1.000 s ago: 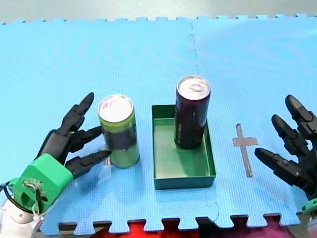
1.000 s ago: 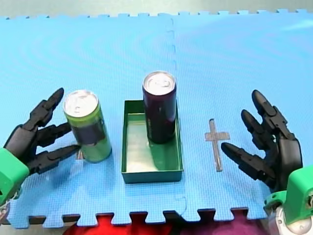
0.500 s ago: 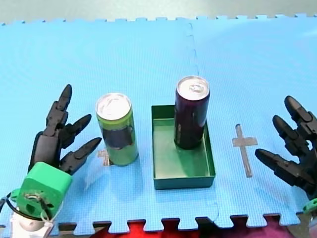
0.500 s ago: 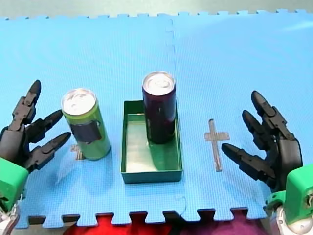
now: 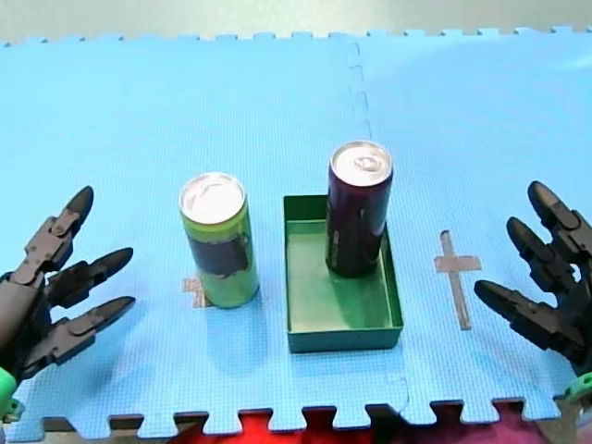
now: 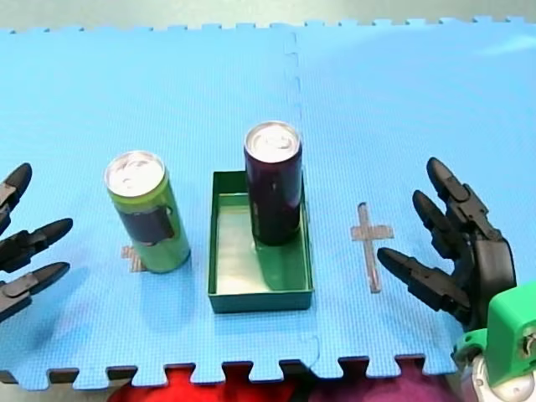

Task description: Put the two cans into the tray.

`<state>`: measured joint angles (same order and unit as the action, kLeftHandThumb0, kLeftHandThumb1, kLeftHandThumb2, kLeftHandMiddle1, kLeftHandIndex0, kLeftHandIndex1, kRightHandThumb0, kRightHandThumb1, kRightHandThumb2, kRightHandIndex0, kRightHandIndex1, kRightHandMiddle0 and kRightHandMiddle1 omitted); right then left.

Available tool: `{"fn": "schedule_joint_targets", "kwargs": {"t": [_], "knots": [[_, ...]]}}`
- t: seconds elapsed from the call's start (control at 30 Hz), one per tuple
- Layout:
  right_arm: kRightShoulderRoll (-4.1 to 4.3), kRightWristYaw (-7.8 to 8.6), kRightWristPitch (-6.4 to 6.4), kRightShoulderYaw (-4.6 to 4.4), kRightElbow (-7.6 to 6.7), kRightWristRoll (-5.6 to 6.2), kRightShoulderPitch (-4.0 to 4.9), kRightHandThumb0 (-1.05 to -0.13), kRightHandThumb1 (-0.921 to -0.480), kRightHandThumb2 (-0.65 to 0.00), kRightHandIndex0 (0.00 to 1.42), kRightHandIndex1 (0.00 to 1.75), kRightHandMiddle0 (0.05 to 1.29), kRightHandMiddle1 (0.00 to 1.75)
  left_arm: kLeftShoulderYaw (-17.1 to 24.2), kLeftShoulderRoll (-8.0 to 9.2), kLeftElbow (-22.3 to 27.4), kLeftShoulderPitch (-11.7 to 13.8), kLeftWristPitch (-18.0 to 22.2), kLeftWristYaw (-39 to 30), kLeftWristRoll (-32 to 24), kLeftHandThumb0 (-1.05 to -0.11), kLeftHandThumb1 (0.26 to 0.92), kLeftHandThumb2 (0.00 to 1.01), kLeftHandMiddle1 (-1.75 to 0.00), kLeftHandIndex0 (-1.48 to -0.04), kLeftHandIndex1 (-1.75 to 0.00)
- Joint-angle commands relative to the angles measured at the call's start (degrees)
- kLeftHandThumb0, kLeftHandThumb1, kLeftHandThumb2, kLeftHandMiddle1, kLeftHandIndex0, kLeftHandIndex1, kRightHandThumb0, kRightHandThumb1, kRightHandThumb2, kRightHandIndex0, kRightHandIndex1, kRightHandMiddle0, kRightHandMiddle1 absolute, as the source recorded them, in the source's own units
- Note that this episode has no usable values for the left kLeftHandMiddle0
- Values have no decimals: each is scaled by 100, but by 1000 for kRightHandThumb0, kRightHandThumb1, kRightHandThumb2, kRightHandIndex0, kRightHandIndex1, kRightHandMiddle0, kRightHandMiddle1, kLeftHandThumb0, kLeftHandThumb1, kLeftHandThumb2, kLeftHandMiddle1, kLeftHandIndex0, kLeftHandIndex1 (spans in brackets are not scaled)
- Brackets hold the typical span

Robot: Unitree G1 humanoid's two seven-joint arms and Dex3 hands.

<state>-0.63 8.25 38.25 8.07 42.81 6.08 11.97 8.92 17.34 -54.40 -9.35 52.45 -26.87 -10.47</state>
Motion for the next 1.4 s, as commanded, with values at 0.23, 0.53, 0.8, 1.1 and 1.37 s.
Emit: {"fn": "schedule_joint_targets", "kwargs": {"t": [0.23, 0.53, 0.8, 1.1, 1.37], "knots": [[-10, -42, 0, -27, -43, -5, -31, -672, -676, -1, 449, 2, 397, 1, -16, 667, 202, 45, -417, -571, 173, -1048, 921, 61, 0, -86, -2], [-48, -76, 11, -62, -99, -37, -122, -683, -679, -1, 449, 1, 397, 1, 387, 102, 233, -307, -1690, -3138, -1663, -1048, 918, 53, -42, -157, -32], [-77, -80, 33, -77, -36, -67, -89, -698, -680, -1, 451, 1, 404, 2, 399, -512, 422, -427, -1745, -2658, -1611, -1048, 909, 26, -68, -185, -27], [-69, -94, 49, -96, 42, -100, -43, -704, -681, 0, 455, 2, 410, 2, 577, -1306, -83, -743, -101, -238, -456, -1048, 813, 3, -73, -719, -39], [-52, -89, 76, -85, 91, -97, -17, -709, -683, -1, 456, 2, 412, 1, 575, -1216, -516, -868, 76, -13, -379, -1048, 876, 47, -42, -443, -1]]}}
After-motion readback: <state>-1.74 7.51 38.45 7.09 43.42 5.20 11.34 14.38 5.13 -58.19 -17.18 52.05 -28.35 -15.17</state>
